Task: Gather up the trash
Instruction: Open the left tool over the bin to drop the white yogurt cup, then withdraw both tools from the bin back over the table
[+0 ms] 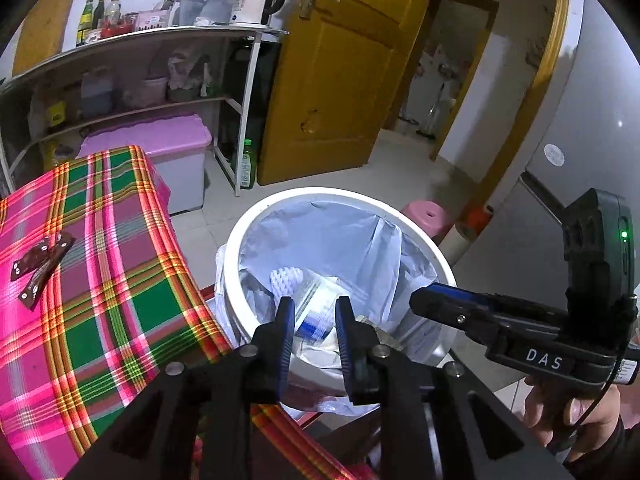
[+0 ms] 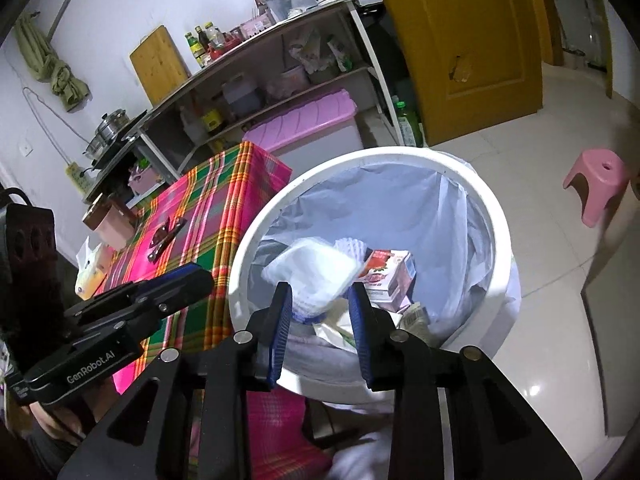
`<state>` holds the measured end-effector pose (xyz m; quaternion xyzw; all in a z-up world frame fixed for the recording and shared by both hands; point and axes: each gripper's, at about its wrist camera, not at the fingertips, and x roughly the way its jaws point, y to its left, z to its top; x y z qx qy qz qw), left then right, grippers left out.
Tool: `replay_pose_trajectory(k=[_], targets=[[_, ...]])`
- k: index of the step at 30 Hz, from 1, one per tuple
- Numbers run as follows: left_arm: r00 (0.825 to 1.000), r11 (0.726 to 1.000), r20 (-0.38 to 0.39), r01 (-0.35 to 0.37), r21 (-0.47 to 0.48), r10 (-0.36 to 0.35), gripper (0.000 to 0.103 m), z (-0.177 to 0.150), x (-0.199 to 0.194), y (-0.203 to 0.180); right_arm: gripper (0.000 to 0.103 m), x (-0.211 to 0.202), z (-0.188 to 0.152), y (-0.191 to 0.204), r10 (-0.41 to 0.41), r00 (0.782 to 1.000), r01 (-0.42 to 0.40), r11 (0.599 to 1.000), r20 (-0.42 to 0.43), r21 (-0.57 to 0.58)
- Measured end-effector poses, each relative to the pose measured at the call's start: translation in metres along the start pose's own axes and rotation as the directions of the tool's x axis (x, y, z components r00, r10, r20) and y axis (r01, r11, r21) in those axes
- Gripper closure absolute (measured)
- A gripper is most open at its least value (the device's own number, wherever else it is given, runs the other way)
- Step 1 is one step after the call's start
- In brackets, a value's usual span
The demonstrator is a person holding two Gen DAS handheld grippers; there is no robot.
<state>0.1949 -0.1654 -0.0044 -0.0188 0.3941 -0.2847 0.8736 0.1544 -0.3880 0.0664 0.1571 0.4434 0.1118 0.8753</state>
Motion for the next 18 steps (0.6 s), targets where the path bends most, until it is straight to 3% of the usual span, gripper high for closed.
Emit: replay_pose_trajectory(k=[18], targets=[[0.995, 0.994, 0.062, -0.067, -0.089, 0.073, 0.082, -0.027, -0.053, 0.024, 0.073, -0.012, -0.013, 0.051, 0.049, 0.999, -0.049, 0.992, 0.001, -0.116]])
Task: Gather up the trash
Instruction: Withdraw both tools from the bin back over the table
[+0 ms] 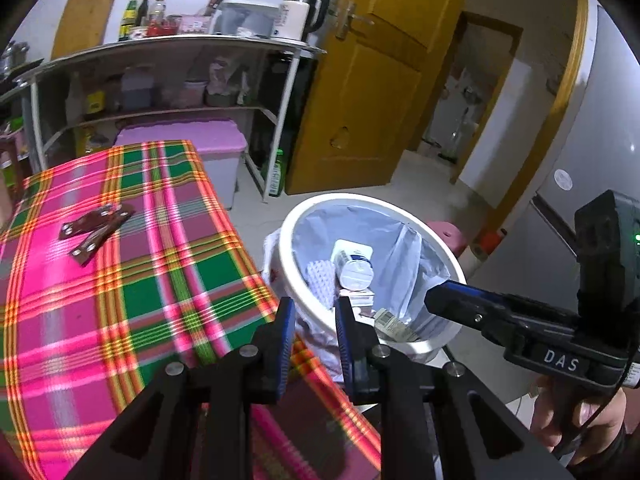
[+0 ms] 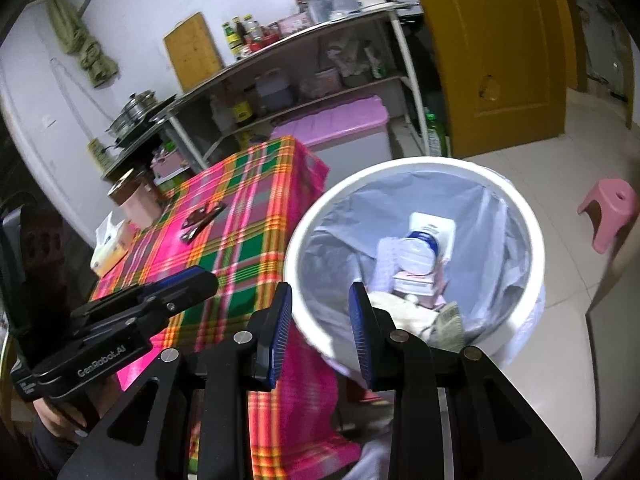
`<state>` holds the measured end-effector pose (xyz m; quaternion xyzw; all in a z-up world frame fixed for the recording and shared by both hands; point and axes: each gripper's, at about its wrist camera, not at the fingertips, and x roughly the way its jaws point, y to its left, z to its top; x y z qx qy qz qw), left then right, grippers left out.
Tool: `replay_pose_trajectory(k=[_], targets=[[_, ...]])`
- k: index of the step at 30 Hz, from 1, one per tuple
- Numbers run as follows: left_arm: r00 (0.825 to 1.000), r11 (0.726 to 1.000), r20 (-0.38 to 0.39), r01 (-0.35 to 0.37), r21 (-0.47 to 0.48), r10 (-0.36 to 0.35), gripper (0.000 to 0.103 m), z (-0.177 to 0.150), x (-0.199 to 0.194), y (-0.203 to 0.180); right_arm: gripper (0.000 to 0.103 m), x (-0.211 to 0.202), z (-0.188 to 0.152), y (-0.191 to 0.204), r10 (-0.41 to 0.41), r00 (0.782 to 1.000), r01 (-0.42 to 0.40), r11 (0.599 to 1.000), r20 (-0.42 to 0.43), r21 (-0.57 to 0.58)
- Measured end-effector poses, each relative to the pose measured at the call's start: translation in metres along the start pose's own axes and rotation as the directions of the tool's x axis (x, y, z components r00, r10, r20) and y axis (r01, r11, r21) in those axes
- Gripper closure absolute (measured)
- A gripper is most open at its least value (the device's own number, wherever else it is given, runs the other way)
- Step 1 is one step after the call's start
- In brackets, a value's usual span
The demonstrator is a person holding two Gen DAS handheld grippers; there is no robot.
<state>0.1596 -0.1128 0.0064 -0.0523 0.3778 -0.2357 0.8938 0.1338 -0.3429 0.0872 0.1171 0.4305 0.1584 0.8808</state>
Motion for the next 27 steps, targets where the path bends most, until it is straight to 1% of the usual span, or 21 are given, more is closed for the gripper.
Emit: replay_pose_trajectory(k=[11, 13, 16, 27], targets=[[0.997, 0.995, 0.027, -0.076, -0.067, 0.078, 0.083, -0.019, -0.033, 0.029, 0.072, 0.008, -0.012, 0.040, 0.063, 0.998, -0.065, 0.996, -0.032, -0.069], [0.995, 0.993, 0.034, -0.089, -0.079, 0.092, 0.083, -0.020, -0.039, 0.034, 0.070, 0.009, -0.013, 0.046, 0.071, 0.997, -0.073, 0.994, -0.035, -0.079], [0.993, 0.990, 0.045, -0.107, -0.093, 0.112, 0.083, -0.022, -0.048, 0.041, 0.067, 0.010, -0.014, 0.054, 0.079, 0.996, -0.082, 0.992, -0.039, -0.094], [0.983, 0.981, 0.078, -0.153, -0.122, 0.163, 0.083, -0.025, -0.071, 0.058, 0.066, 0.014, -0.014, 0.086, 0.099, 0.994, -0.104, 0.982, -0.040, -0.159]])
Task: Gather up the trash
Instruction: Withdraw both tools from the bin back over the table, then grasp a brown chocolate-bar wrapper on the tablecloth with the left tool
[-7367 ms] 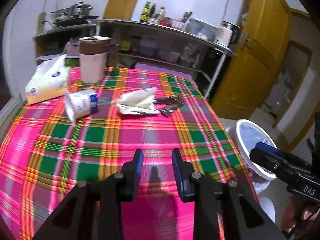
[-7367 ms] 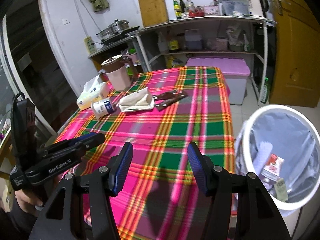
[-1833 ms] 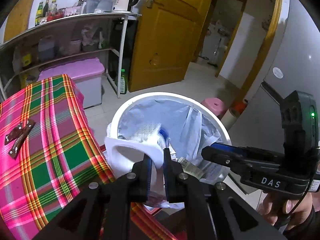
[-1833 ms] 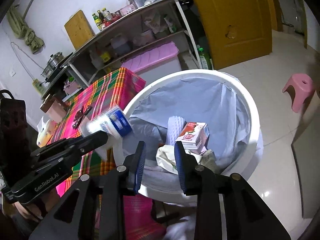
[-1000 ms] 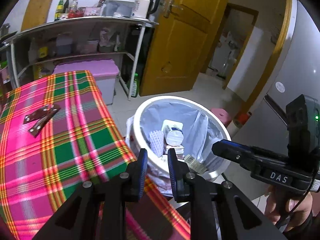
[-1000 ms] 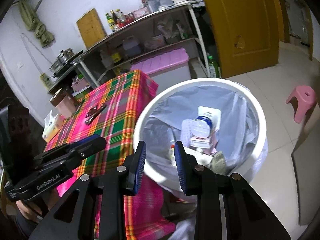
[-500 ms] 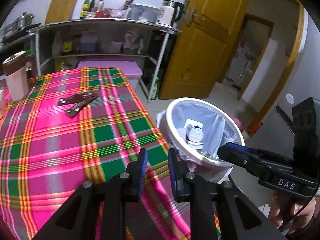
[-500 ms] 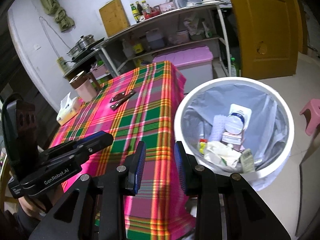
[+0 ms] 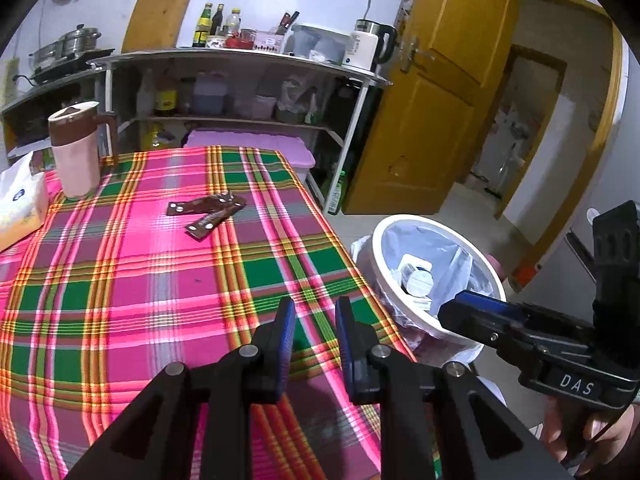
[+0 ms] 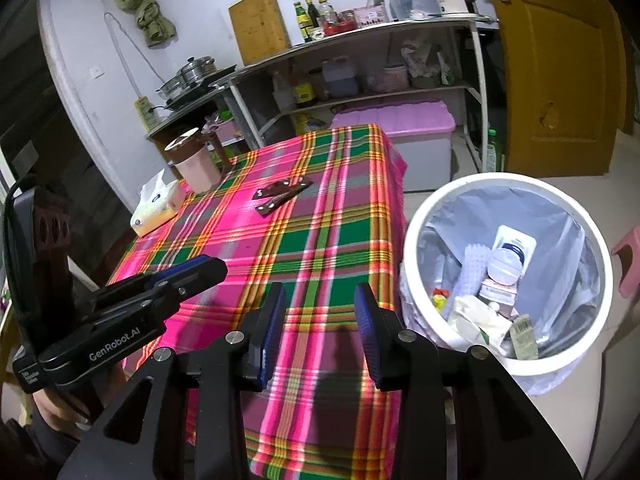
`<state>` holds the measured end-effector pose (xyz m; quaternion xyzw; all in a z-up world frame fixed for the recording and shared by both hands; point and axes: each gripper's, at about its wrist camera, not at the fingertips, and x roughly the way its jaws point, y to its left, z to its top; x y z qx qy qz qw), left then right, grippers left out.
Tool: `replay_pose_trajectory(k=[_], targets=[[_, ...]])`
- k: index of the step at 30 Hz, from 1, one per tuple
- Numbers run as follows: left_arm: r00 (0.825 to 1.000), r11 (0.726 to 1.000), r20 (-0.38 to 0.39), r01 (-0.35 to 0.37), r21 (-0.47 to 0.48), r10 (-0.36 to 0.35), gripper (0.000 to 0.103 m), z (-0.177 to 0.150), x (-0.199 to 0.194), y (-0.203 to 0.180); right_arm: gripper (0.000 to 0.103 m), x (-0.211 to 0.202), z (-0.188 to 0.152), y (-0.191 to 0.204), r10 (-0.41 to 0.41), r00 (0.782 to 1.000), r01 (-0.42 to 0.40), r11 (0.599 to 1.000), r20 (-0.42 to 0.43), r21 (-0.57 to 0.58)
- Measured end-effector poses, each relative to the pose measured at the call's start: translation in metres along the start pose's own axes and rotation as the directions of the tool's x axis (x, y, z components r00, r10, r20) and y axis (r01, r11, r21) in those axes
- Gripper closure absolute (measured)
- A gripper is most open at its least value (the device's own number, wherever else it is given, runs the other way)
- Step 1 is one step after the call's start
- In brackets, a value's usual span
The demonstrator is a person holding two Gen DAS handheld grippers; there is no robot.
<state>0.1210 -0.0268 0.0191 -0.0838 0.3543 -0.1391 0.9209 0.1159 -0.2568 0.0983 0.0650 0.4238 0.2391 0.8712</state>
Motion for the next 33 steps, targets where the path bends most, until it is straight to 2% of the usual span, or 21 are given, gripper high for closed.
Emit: replay_pose_trajectory(k=[14, 27, 33], targets=[[0.998, 0.998, 0.007, -0.056, -0.017, 0.056, 0.082, 0.009, 0.002, 0.029, 0.066, 0.022, 0.011, 0.020, 0.014, 1.000, -0.015, 0.998, -0.019, -0.059], [0.995, 0.994, -0.008, -0.102, -0.024, 0.102, 0.082, 0.027, 0.027, 0.057, 0.066, 0.052, 0.028, 0.023, 0.025, 0.999, -0.028, 0.997, -0.036, -0.076], [0.989, 0.989, 0.001, -0.145, 0.000, 0.145, 0.081, 0.042, 0.044, 0.072, 0.066, 0.064, 0.037, 0.022, 0.030, 0.999, -0.033, 0.996, -0.042, -0.079]])
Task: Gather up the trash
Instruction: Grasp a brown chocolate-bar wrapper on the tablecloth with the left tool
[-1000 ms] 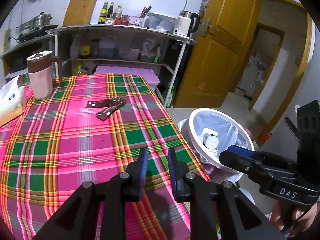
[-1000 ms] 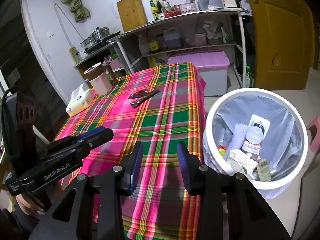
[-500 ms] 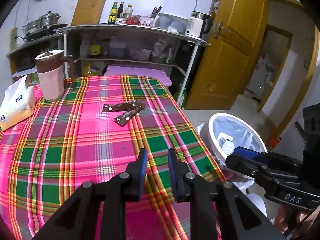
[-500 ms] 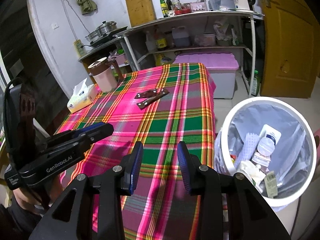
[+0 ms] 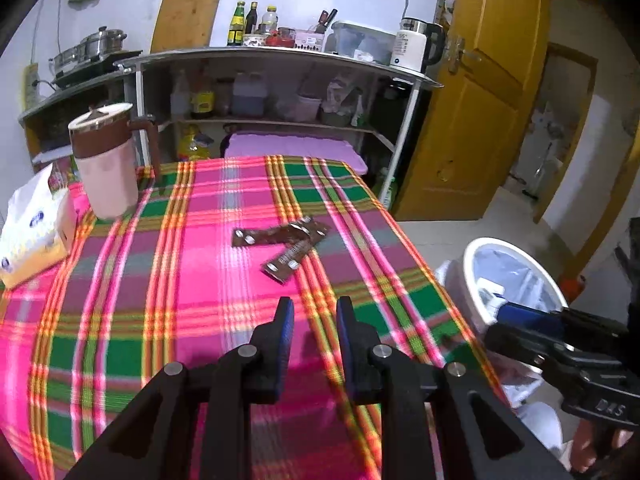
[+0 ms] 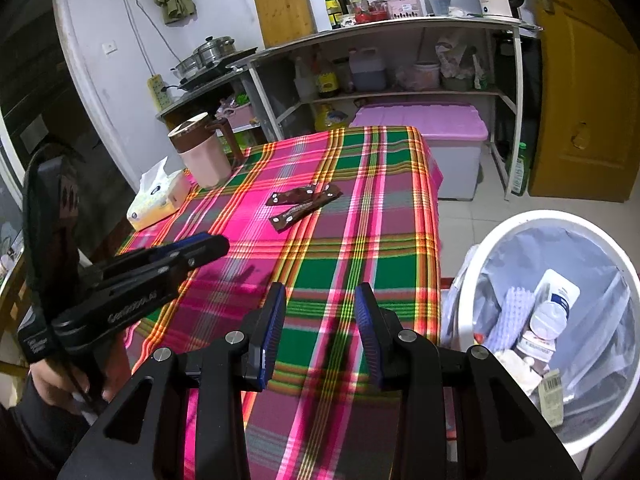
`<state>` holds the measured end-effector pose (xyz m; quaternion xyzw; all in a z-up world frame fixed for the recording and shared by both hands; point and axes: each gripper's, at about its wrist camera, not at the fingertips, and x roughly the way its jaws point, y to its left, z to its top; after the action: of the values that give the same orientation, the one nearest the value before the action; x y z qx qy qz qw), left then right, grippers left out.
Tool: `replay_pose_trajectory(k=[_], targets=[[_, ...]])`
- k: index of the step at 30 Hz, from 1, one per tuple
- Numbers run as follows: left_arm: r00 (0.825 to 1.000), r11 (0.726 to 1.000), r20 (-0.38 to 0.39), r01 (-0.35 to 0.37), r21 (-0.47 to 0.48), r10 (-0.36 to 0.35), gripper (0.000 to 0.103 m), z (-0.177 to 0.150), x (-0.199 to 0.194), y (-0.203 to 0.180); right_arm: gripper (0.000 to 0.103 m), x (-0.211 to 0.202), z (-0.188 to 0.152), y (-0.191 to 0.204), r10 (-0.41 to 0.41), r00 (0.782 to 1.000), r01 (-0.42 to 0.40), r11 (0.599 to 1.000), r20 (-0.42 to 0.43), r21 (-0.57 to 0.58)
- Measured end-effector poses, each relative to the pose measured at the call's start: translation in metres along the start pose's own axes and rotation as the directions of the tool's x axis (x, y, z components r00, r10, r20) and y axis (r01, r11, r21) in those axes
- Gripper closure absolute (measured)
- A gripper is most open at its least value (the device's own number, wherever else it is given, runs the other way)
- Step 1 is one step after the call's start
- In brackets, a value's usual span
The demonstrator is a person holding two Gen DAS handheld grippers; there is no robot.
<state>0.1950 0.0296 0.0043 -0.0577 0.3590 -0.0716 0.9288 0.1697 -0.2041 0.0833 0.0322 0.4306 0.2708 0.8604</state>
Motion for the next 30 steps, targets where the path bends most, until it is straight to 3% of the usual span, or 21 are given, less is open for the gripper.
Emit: replay_pose_trajectory(k=[8, 11, 17, 21, 25, 30], targets=[[0.998, 0.997, -0.010, -0.066, 0.040, 0.066, 0.081, 0.027, 0.043, 0.023, 0.066, 0.014, 0.005, -0.004, 0.013, 1.000, -0.013, 1.000, -0.017, 0.003], [0.997, 0.995, -0.026, -0.073, 0.065, 0.075, 0.072, 0.038, 0.063, 0.031, 0.066, 0.020, 0.006, -0.007, 0.018, 0.999, -0.018, 1.000, -0.027, 0.012], [0.993, 0.981, -0.055, -0.097, 0.170, 0.108, 0.071, 0.053, 0.108, 0.033, 0.066, 0.032, 0.007, -0.016, 0.025, 0.999, -0.024, 0.999, -0.046, 0.032], [0.992, 0.969, -0.098, -0.058, 0.241, 0.084, 0.071, 0.056, 0.131, 0.030, 0.066, 0.035, 0.008, -0.022, 0.032, 0.999, -0.030, 0.998, -0.042, 0.048], [0.987, 0.953, -0.162, 0.037, 0.301, 0.012, 0.054, 0.055, 0.143, 0.023, 0.066, 0.039, 0.009, -0.028, 0.038, 0.998, -0.035, 0.997, -0.044, 0.067], [0.986, 0.941, -0.169, 0.057, 0.333, 0.000, 0.054, 0.056, 0.147, 0.017, 0.066, 0.043, 0.009, -0.029, 0.047, 0.998, -0.043, 0.996, -0.049, 0.080]])
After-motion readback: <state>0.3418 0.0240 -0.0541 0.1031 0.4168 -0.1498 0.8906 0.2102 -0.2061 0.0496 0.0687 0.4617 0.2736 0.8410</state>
